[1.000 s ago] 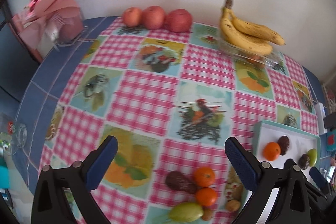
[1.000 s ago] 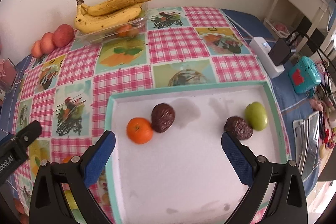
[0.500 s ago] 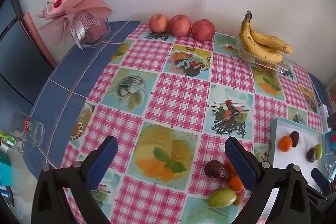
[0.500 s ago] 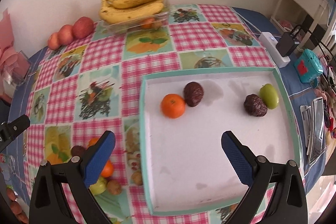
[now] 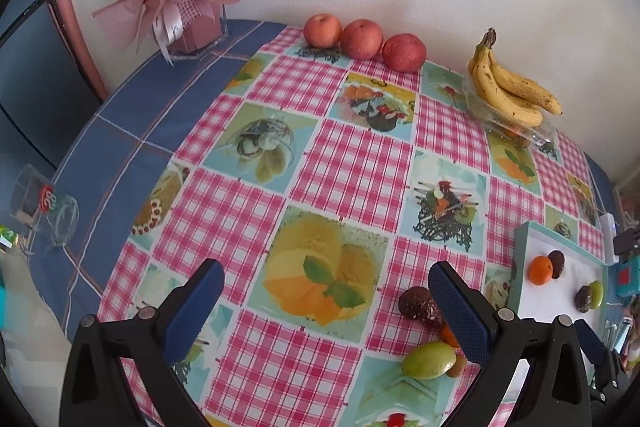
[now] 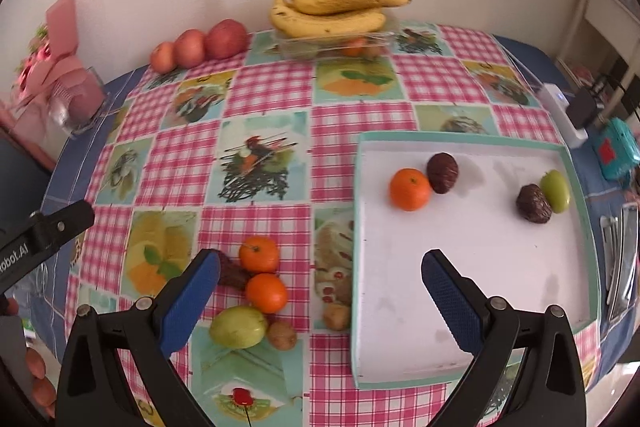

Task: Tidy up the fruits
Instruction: 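Grasp a dark round fruit from the pile with the left gripper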

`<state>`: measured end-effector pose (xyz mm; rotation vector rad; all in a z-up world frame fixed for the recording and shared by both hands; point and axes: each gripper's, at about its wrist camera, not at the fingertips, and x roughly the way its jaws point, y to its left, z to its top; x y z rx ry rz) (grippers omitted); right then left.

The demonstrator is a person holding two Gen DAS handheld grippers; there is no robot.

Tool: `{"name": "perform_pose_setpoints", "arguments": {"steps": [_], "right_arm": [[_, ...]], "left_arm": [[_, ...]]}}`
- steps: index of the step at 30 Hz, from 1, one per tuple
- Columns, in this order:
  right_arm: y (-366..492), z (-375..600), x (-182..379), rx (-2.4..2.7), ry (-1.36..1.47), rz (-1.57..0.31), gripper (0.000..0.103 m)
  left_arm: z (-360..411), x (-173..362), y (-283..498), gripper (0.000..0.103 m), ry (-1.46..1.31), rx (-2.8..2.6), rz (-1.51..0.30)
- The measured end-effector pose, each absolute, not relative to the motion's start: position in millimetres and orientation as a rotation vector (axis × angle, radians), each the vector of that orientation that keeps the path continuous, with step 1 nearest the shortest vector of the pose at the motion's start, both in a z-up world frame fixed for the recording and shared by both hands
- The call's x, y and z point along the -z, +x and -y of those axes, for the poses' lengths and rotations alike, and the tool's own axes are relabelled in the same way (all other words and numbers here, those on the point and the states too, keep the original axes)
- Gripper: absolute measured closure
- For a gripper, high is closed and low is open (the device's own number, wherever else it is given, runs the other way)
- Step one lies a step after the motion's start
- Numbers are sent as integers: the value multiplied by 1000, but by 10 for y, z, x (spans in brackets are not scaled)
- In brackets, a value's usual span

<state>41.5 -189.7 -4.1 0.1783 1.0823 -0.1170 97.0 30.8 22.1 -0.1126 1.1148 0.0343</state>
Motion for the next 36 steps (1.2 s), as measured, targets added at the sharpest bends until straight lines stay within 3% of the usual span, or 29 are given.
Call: {"name": "perform_pose_setpoints", "arguments": {"steps": [9, 14, 32, 36], "right_arm": [[380, 1837, 96, 79, 163, -1079, 3], [409, 1875, 176, 74, 183, -1103, 17], [454, 2107, 454, 125, 261, -1225, 18], [445, 2131, 460, 132, 263, -1236, 18]], "left_arm": [[-297, -20, 1020, 0, -172, -19, -1160], [-213, 88, 1052, 2, -188, 8, -1184], [191, 604, 1125, 19, -238, 123, -1355], [293, 673, 1130, 31, -227, 140, -1375]]}}
